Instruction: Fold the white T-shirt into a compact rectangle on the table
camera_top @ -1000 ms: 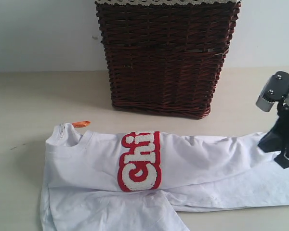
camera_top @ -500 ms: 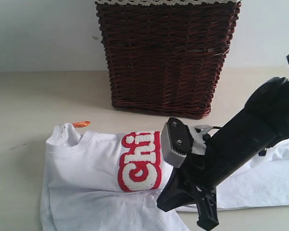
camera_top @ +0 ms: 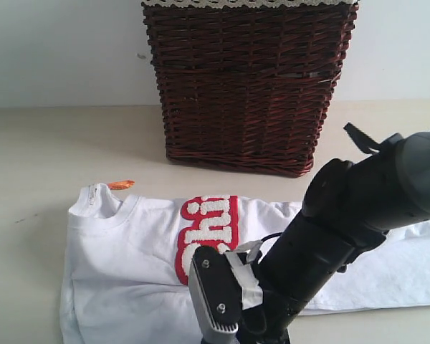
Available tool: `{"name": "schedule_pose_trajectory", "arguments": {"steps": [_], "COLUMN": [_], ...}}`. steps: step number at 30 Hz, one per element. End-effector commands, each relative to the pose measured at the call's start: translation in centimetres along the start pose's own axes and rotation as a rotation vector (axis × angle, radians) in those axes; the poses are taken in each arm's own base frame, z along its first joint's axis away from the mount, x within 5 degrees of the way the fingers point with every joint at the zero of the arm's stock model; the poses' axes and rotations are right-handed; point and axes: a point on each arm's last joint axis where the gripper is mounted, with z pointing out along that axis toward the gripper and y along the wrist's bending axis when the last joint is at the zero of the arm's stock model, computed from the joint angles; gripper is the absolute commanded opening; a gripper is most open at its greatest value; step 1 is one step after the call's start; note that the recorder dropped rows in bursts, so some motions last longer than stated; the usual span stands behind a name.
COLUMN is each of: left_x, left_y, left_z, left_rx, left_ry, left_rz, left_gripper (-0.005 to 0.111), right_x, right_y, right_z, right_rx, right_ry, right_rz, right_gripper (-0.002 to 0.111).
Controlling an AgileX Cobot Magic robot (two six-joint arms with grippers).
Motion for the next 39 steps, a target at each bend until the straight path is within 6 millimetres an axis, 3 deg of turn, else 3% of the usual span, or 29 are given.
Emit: {"name": "schedule_pose_trajectory", "arguments": {"steps": [1, 4, 10, 17, 23, 27, 31, 33, 36, 39], "left_x": [-0.1, -0.1, -0.1, -0.1, -0.1, -0.1, -0.1, -0.1, -0.1, -0.1], "left_y": [0.1, 0.1, 0.1, 0.1, 0.1, 0.1, 0.1, 0.1, 0.1, 0.1], "left_z": [0.0, 0.0, 0.0, 0.0, 0.0, 0.0, 0.0, 0.0, 0.0, 0.0], "left_rx": [-0.011, -0.011, -0.011, -0.011, -0.011, -0.011, -0.011, -0.011, -0.011, -0.011], "left_ry": [-0.015, -0.015, -0.015, -0.015, -0.015, -0.015, -0.015, -0.015, -0.015, -0.015], "left_rz": [-0.002, -0.002, -0.002, -0.002, -0.002, -0.002, -0.002, -0.002, -0.002, -0.002], "left_gripper": [0.0, 0.0, 0.0, 0.0, 0.0, 0.0, 0.0, 0.0, 0.0, 0.0], "right_x": [-0.1, 0.0, 0.1, 0.1, -2.5, -2.7, -2.1, -2.2, -2.7, -2.9], "right_y": [0.3, 0.1, 0.2, 0.3, 0.8, 0.9, 2.2, 2.4, 2.2, 2.3], "right_z": [0.8, 0.8, 0.8, 0.6, -1.2, -1.4, -1.5, -1.2, -0.5, 0.1], "right_rx": [-0.016, -0.001, -0.005, -0.014, -0.109, -0.134, -0.28, -0.282, -0.214, -0.175], "right_ry": [0.011, 0.029, 0.038, 0.041, -0.064, -0.051, 0.011, 0.035, 0.062, 0.118], "right_rz": [-0.014, -0.022, -0.014, 0.037, 0.004, 0.054, -0.018, -0.043, -0.061, -0.1], "right_gripper": [0.048, 0.04, 0.001, 0.0, 0.0, 0.0, 0.015, 0.035, 0.056, 0.059]}}
